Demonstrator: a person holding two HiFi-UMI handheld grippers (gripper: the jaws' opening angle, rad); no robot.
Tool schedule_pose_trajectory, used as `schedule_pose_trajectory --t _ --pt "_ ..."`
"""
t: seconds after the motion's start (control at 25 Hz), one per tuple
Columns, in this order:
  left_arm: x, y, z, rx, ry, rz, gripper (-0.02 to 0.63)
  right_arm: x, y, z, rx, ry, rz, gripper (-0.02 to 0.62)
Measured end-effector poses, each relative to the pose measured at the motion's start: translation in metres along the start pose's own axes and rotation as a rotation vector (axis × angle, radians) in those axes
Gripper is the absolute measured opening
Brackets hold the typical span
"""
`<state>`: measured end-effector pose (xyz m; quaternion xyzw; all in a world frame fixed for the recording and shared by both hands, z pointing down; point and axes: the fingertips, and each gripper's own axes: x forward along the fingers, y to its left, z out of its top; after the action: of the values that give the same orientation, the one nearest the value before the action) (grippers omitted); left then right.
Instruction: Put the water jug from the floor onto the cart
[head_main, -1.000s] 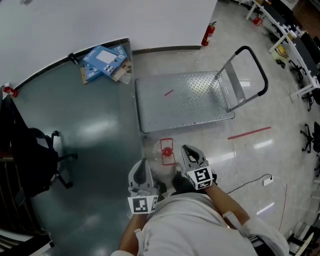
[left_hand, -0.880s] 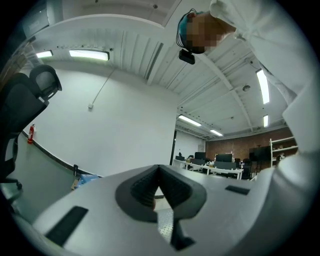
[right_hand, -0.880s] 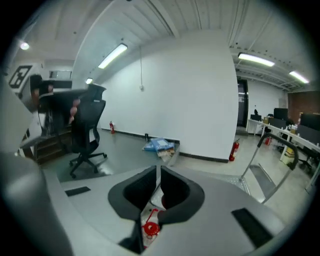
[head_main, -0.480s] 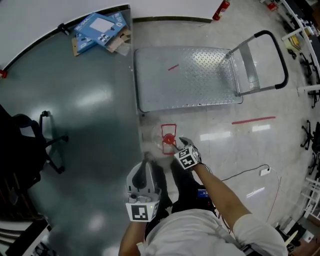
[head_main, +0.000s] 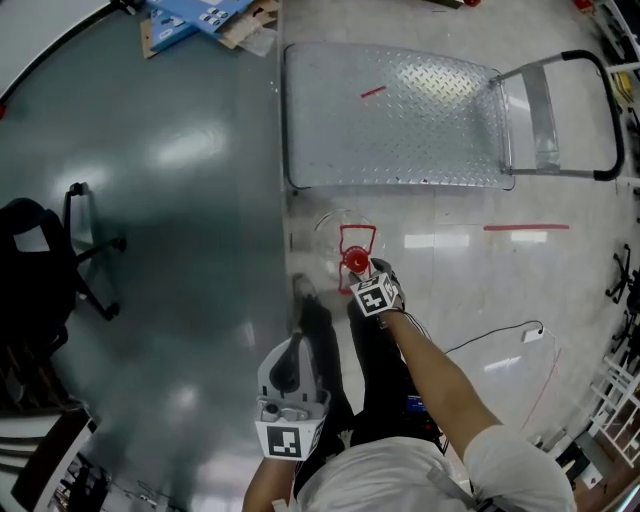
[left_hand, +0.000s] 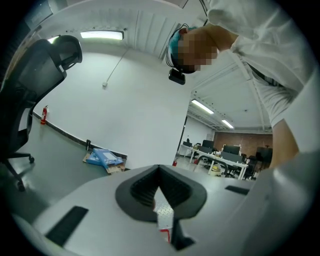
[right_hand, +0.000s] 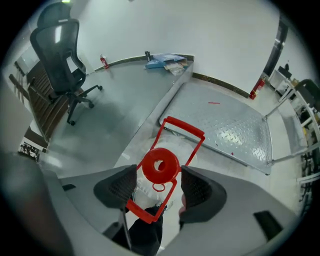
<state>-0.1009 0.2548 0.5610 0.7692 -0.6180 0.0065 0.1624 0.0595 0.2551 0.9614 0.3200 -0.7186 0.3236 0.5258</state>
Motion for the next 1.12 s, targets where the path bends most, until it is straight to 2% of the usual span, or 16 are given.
schedule_pose_trajectory --t 0.28,0.64,0.88,1.12 --pt "-0.01 0.022 -0.015 -0.032 0.016 0.051 0.003 0.034 -0.001 0.002 -0.033 0.041 -0.026 0.272" --pt "-0.015 0.025 -0.02 -0.04 0.025 0.051 0.004 0.034 0.007 0.001 -0.051 0.043 -0.022 0.285" --pt "-0.01 0.02 0.007 -0.027 -0.029 0.055 0.003 -0.006 0.011 0.01 -0.081 0.043 -0.014 0.276" --pt "-0.004 -0.006 0.072 -0.029 -0.113 0.06 0.003 -0.091 -0.01 0.03 -0.046 0.01 -0.005 0.275"
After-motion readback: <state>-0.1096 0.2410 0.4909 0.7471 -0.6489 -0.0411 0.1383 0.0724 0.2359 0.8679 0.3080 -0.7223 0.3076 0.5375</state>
